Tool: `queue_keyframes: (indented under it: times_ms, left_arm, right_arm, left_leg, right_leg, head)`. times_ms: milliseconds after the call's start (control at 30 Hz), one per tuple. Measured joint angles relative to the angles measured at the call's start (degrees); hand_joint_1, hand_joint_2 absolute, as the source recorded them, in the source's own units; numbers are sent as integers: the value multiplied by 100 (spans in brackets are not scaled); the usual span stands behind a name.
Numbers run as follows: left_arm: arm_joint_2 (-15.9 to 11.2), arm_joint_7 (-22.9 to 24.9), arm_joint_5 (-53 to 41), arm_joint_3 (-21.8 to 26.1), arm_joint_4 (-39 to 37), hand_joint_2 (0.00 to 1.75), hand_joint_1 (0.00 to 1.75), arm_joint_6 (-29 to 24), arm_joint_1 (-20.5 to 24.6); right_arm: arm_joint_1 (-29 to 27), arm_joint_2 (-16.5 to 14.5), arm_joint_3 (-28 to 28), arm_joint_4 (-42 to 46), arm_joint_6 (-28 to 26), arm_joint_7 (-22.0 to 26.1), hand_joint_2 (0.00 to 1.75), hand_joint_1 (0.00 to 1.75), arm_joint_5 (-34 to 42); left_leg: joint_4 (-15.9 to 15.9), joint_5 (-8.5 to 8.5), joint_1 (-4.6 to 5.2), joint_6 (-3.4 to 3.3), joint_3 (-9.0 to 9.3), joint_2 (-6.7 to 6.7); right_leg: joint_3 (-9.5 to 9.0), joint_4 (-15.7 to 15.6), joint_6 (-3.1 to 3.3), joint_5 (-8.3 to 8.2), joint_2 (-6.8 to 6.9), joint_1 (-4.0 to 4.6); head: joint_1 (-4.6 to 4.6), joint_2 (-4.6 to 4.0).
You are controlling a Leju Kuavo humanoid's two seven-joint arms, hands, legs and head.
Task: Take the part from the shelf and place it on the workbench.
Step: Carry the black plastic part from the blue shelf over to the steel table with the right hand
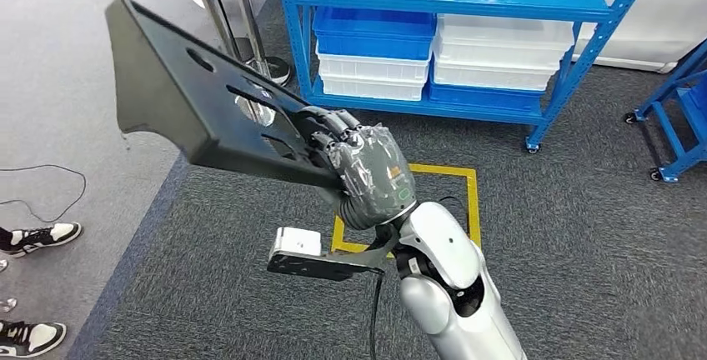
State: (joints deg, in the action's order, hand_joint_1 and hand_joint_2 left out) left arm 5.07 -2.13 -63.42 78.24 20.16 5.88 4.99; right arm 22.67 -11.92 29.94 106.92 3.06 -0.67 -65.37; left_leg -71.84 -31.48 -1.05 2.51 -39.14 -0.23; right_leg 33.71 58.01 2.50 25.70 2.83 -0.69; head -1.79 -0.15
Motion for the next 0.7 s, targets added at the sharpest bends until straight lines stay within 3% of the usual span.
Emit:
queue_keyframes:
  times_ms: [100, 167, 233, 300, 400, 433, 467, 500, 533, 600, 667, 700]
  left_arm:
    - [-68, -29, -12, 1, -99, 175, 0, 2, 15]
    - [-95, -47, -16, 1, -150, 175, 0, 3, 26]
    - [-111, -54, -19, 1, -182, 175, 0, 4, 2]
    - [-117, -54, -19, 1, -209, 175, 0, 4, -18]
    - [-119, -55, -19, 1, -236, 175, 0, 4, -1]
    - [-120, -56, -21, 1, -242, 175, 0, 4, -1]
    - [-120, -58, -27, 1, -249, 175, 0, 4, -6]
    - [-119, -62, -45, 1, -257, 175, 0, 4, -12]
    - [-115, -69, -73, -3, -263, 175, 0, 4, -16]
    - [-56, -94, -154, -36, -273, 175, 0, -8, -12]
    - [42, -121, -220, -98, -275, 175, 0, -63, -13]
    - [91, -132, -239, -121, -273, 175, 0, -100, -23]
  right_arm:
    - [155, -88, 112, -158, -9, -26, 175, 175, -41]
    - [240, -117, 152, -217, -16, -34, 175, 175, -50]
    - [281, -129, 175, -258, -20, -38, 175, 175, -51]
    - [306, -137, 188, -288, -23, -39, 175, 175, -52]
    - [321, -133, 197, -329, -37, -41, 175, 175, -53]
    - [317, -128, 198, -349, -40, -46, 175, 175, -54]
    - [311, -123, 199, -363, -45, -55, 175, 175, -57]
    - [300, -115, 199, -365, -56, -68, 175, 175, -62]
    - [275, -102, 194, -341, -72, -89, 175, 175, -71]
    - [144, -24, 139, -157, -98, -132, 175, 175, -83]
    - [-98, 121, 2, 187, -82, -140, 175, 175, -66]
    - [-225, 197, -84, 363, -57, -129, 175, 175, -51]
  left_leg:
    - [1134, 448, 16, -41, 616, 291]
    - [1404, 504, 51, -121, 720, 364]
    - [1418, 551, 48, -209, 695, 243]
    - [1460, 618, 25, -291, 693, 138]
    - [1474, 687, 29, -365, 635, -30]
    - [1469, 697, 41, -373, 614, -99]
    - [1461, 704, 54, -379, 599, -171]
    - [1451, 707, 67, -381, 591, -246]
    - [1440, 708, 80, -379, 589, -324]
    - [1411, 707, 93, -370, 573, -481]
    - [1392, 716, 74, -326, 527, -625]
    - [1391, 725, 64, -293, 506, -688]
  right_leg:
    - [29, 62, -46, 15, 181, 25]
    - [30, 77, -109, 15, 276, 50]
    - [19, 67, -179, 9, 355, 51]
    - [73, 218, -238, 149, 202, 30]
    - [511, 1214, -259, 717, -189, 10]
    - [659, 1533, -251, 827, -228, 13]
    - [728, 1674, -236, 827, -243, 19]
    - [686, 1593, -211, 714, -260, 29]
    - [540, 1299, -176, 517, -296, 39]
    - [164, 512, -87, 168, -532, 44]
    - [-15, 111, -57, 69, -694, 48]
    - [-27, 82, -66, 73, -671, 55]
  head:
    - [1, 0]
    - [1, 0]
    - [0, 0]
    - [1, 0]
    - [2, 0]
    - [1, 0]
    - [2, 0]
    - [2, 0]
    - [1, 0]
    - [0, 0]
    - [1, 0]
    - [1, 0]
